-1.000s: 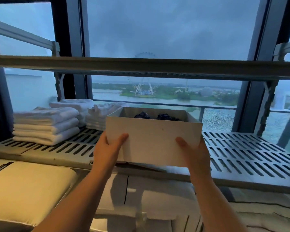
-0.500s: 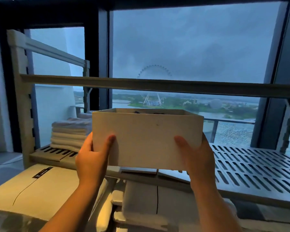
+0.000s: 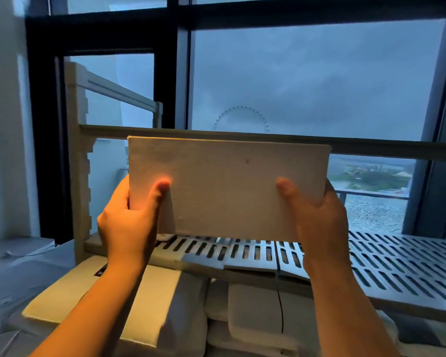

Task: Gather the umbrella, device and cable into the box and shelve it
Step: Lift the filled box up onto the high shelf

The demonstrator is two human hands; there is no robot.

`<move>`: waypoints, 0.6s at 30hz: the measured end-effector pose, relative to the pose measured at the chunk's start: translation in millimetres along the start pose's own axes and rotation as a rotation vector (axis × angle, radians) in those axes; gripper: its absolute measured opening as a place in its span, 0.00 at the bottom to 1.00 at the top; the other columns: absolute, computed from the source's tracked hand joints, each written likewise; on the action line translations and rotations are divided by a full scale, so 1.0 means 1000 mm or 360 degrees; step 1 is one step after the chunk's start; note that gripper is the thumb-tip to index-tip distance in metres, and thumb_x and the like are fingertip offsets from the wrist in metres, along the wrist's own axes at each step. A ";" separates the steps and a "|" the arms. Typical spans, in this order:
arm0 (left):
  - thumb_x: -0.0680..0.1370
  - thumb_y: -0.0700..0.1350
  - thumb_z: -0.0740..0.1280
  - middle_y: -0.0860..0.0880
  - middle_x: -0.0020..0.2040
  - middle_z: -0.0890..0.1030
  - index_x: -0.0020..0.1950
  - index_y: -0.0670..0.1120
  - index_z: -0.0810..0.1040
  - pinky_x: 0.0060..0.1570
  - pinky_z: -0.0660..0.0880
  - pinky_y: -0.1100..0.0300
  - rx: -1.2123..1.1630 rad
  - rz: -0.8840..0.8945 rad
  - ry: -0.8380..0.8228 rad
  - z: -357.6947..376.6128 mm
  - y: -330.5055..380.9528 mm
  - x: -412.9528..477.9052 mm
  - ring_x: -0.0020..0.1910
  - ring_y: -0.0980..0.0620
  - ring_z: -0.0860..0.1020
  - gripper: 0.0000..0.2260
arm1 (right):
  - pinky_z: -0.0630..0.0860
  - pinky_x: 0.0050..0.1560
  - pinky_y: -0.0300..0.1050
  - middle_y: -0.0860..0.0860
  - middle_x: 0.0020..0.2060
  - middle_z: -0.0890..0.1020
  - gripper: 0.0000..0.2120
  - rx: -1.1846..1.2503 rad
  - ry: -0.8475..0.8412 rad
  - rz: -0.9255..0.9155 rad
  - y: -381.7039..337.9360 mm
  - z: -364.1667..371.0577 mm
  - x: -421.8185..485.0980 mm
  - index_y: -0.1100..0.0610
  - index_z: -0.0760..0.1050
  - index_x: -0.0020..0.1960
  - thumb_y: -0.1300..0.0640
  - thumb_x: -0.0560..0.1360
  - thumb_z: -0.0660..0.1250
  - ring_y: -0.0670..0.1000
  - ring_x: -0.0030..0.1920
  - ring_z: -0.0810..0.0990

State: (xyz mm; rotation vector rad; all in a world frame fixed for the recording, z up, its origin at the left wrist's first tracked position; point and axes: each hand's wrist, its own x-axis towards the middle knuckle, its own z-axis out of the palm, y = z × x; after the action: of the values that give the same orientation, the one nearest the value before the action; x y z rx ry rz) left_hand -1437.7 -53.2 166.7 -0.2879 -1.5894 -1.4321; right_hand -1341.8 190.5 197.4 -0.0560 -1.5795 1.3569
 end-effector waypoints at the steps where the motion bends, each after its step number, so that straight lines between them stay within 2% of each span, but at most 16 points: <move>1: 0.73 0.74 0.63 0.57 0.41 0.81 0.54 0.56 0.78 0.35 0.74 0.58 -0.0016 0.0003 0.0020 -0.004 0.000 0.005 0.41 0.60 0.79 0.24 | 0.83 0.45 0.45 0.42 0.53 0.83 0.39 0.0001 -0.0001 -0.0016 -0.005 0.005 -0.001 0.43 0.75 0.66 0.26 0.60 0.73 0.45 0.50 0.84; 4: 0.73 0.73 0.64 0.56 0.38 0.80 0.52 0.53 0.78 0.34 0.70 0.61 -0.0016 0.0044 0.0069 -0.016 0.000 0.019 0.38 0.63 0.77 0.24 | 0.84 0.48 0.50 0.44 0.54 0.83 0.40 0.0005 -0.0024 -0.0054 -0.018 0.021 -0.004 0.44 0.75 0.66 0.26 0.59 0.72 0.48 0.51 0.84; 6: 0.73 0.72 0.64 0.58 0.40 0.80 0.55 0.52 0.79 0.35 0.70 0.63 -0.0048 0.0057 0.0090 -0.024 0.001 0.029 0.39 0.65 0.77 0.26 | 0.85 0.48 0.52 0.43 0.54 0.83 0.38 0.0021 -0.0049 -0.0086 -0.029 0.031 -0.005 0.43 0.75 0.64 0.27 0.60 0.72 0.48 0.51 0.84; 11: 0.74 0.69 0.67 0.60 0.44 0.80 0.59 0.50 0.79 0.39 0.70 0.77 -0.0272 0.0127 0.0137 -0.034 0.004 0.061 0.43 0.71 0.78 0.26 | 0.85 0.45 0.47 0.40 0.49 0.84 0.32 0.0072 0.0018 -0.0215 -0.052 0.055 0.003 0.40 0.78 0.59 0.28 0.60 0.74 0.43 0.46 0.85; 13: 0.72 0.71 0.67 0.60 0.46 0.81 0.60 0.52 0.79 0.42 0.72 0.75 -0.0314 0.0134 0.0179 -0.034 0.006 0.077 0.45 0.70 0.79 0.27 | 0.85 0.45 0.46 0.40 0.49 0.85 0.32 0.0082 0.0042 -0.0256 -0.062 0.065 0.011 0.42 0.78 0.61 0.30 0.61 0.74 0.43 0.46 0.85; 16: 0.72 0.71 0.67 0.55 0.50 0.83 0.61 0.55 0.78 0.49 0.77 0.62 -0.0359 0.0121 0.0173 -0.028 0.007 0.102 0.49 0.61 0.81 0.26 | 0.85 0.46 0.46 0.38 0.47 0.85 0.29 0.0074 0.0078 -0.0331 -0.076 0.082 0.028 0.42 0.79 0.59 0.30 0.61 0.74 0.41 0.44 0.84; 17: 0.72 0.71 0.67 0.55 0.50 0.82 0.61 0.55 0.79 0.49 0.77 0.63 -0.0363 0.0131 0.0180 -0.026 0.008 0.110 0.49 0.62 0.81 0.26 | 0.85 0.45 0.46 0.38 0.47 0.84 0.30 0.0069 0.0088 -0.0353 -0.079 0.088 0.034 0.43 0.79 0.59 0.30 0.62 0.74 0.41 0.44 0.84; 18: 0.72 0.70 0.67 0.57 0.48 0.82 0.61 0.53 0.79 0.47 0.75 0.69 -0.0369 0.0147 0.0199 -0.023 0.008 0.118 0.47 0.67 0.80 0.26 | 0.85 0.45 0.46 0.39 0.47 0.85 0.31 0.0068 0.0094 -0.0368 -0.081 0.093 0.040 0.43 0.79 0.60 0.30 0.62 0.74 0.41 0.44 0.84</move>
State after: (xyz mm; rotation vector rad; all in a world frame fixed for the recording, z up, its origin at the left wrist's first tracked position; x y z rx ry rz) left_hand -1483.3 -118.1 257.1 -0.3939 -1.2950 -1.5335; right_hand -1382.0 118.5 297.5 0.1088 -1.4586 1.1964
